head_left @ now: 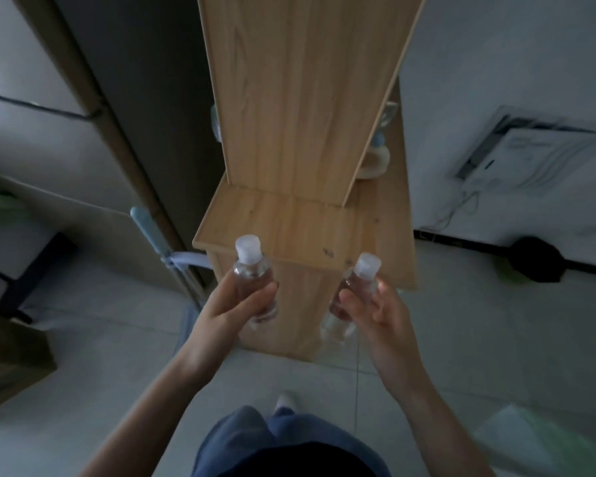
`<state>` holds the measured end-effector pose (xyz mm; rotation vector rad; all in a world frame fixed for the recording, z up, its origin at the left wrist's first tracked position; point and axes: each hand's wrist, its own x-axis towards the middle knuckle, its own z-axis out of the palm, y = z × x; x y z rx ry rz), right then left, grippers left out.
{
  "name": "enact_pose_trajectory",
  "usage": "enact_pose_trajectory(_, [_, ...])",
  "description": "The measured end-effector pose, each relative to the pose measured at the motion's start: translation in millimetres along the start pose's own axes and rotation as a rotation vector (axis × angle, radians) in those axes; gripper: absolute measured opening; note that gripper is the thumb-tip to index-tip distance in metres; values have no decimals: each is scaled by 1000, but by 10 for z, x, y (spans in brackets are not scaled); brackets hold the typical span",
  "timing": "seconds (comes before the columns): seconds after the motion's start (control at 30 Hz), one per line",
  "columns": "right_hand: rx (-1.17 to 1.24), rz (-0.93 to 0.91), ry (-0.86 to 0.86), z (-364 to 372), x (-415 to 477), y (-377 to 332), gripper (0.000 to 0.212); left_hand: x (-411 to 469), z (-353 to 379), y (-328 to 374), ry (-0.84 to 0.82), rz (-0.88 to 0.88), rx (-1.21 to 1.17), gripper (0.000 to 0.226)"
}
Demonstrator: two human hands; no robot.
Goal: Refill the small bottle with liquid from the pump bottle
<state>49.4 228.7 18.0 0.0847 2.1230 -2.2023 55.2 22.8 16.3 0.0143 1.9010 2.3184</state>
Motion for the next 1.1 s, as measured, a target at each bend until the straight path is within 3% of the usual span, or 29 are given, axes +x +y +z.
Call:
enact_pose_trajectory(0.17, [-11,-115,-15,-7,505,-359,33,572,126,335,6,98,87,27])
enact_pose_trajectory(0.27, [-28,-160,44,57,728,-449,48,854,177,390,1,109,108,24])
enact_pose_trajectory(0.37, [-43,-134,73,94,872,-390,56,1054,179,326,-20,83,156,21])
enact_pose_trajectory(0.53, [-75,-59,109,137,1003,-237,49,1221,129,205,-23,26,207,22])
enact_pose_trajectory(0.67, [-57,-48,99,129,1025,-184,67,1278,80,143,-15,2,205,22])
enact_pose_trajectory(0.9, [-122,-55,91,80,1042,-108,50,1285,96,115,-36,13,210,23])
enact_pose_trajectory(1.0, [-142,-48,75,98,1054,-118,60,1301,103,118,-39,28,216,26])
enact_pose_trajectory(1.1, [-172,-2,51,78,997,-157,81,1248,107,116,15,48,389,45])
